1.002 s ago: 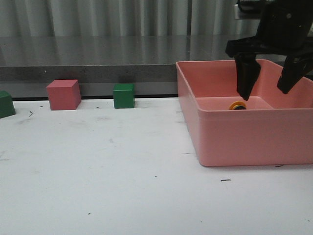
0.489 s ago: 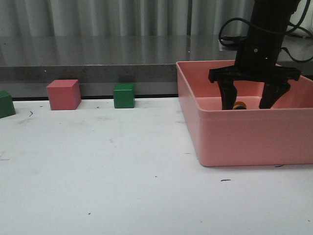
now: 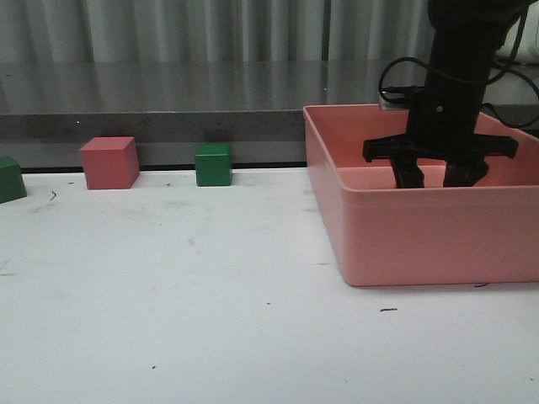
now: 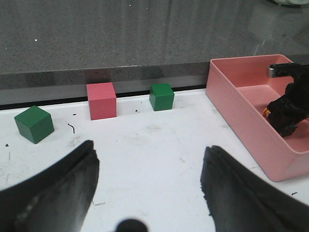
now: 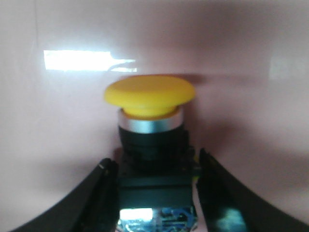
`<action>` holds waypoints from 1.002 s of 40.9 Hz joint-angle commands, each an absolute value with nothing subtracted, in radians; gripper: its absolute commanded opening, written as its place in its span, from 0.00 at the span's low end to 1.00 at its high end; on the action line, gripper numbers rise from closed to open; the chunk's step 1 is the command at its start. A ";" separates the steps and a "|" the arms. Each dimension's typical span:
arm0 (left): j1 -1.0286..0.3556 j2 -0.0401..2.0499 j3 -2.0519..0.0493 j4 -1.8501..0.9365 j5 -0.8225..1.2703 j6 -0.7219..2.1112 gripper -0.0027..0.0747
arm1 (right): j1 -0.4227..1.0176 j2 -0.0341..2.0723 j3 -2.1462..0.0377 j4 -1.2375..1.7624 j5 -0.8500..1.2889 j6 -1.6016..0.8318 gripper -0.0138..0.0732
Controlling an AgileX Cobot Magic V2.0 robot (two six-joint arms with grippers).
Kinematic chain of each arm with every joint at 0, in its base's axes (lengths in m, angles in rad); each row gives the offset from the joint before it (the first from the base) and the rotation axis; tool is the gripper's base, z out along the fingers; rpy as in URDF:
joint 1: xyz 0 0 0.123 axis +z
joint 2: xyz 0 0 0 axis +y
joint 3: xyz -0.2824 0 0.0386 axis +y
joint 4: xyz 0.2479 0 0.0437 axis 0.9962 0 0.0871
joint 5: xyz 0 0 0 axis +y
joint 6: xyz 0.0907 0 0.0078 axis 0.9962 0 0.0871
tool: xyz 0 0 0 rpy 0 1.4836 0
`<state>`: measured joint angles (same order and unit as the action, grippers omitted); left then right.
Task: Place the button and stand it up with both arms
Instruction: 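Lower the right gripper into the pink bin over the yellow button, then close the right gripper on the button body and lift it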
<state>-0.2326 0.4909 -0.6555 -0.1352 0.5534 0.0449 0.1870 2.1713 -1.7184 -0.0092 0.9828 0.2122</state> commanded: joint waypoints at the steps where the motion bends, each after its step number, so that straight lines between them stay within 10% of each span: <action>1: -0.241 0.501 -0.689 -0.150 0.479 0.039 0.60 | 0.182 2.112 -1.750 -0.021 0.980 0.210 0.49; 41: -0.241 0.501 -0.689 -0.150 0.479 0.039 0.60 | 0.532 1.904 -1.857 -0.021 1.122 0.217 0.46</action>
<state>-0.2326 0.4909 -0.6555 -0.1352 0.5534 0.0449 0.4868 1.9702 -1.8246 -0.0155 1.1290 0.1894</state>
